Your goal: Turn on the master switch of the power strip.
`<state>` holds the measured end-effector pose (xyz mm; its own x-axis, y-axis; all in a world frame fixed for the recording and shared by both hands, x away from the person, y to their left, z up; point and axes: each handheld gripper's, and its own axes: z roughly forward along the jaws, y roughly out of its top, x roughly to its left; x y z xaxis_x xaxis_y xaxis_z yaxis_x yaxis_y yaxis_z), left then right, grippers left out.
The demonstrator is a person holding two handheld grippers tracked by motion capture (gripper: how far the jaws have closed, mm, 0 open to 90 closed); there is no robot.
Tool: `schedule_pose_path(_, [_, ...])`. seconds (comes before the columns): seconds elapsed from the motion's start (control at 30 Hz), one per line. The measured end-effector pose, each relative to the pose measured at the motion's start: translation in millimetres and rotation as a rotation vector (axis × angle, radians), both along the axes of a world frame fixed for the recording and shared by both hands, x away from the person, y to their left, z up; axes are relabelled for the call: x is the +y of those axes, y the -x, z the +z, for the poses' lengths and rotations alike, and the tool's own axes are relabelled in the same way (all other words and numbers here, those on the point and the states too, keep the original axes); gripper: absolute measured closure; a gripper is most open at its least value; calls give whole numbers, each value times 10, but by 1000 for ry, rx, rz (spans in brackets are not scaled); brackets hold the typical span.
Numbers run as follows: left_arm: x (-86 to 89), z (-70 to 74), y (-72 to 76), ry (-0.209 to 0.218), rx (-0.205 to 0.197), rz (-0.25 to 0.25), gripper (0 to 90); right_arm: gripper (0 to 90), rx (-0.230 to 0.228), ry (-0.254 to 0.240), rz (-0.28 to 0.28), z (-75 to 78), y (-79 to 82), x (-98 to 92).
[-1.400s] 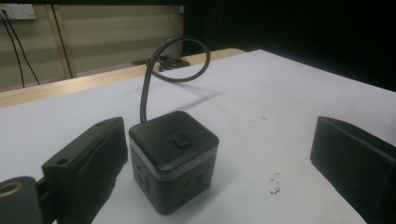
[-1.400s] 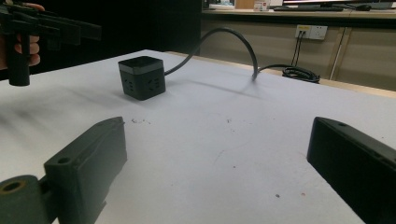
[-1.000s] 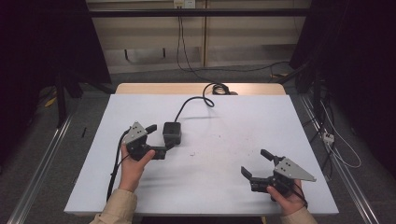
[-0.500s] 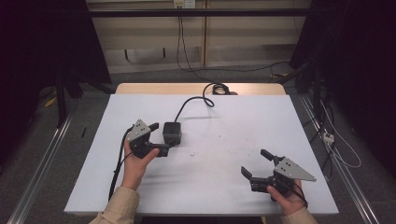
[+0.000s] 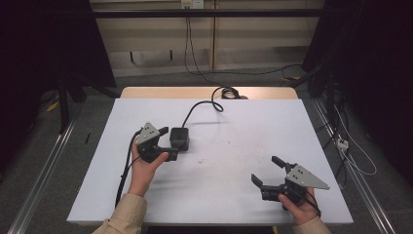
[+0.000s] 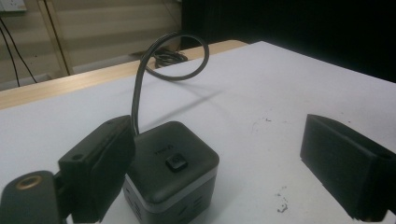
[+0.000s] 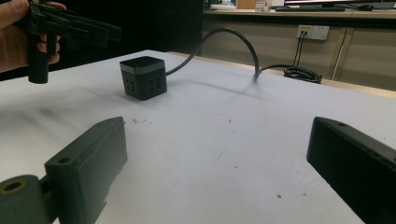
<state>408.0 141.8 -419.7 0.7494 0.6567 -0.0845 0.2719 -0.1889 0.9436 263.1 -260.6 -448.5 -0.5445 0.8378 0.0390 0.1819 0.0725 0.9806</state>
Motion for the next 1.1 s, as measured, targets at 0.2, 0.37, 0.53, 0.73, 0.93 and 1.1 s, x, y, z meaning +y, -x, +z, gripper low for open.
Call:
schedule_pose_path(0.2, [2, -9, -28, 8, 11, 15, 144, 43, 0, 0, 2, 1, 1, 2])
schedule_pose_path(0.37, [18, -7, -48, 10, 12, 30, 188, 43, -1, -1, 3, 1, 1, 1])
schedule_pose_path(0.53, [46, -10, -75, 10, 16, 47, 280, 44, -1, 0, 4, 1, 0, 2])
schedule_pose_path(0.73, [27, 14, -90, -3, 17, 48, 353, 44, -2, 0, 5, 1, 0, 1])
schedule_pose_path(0.93, [6, 33, -112, 1, 32, 52, 431, 44, -2, 1, 6, 3, 3, 1])
schedule_pose_path(1.1, [-5, 44, -121, -3, 34, 48, 482, 44, -2, 1, 7, 2, 1, 0])
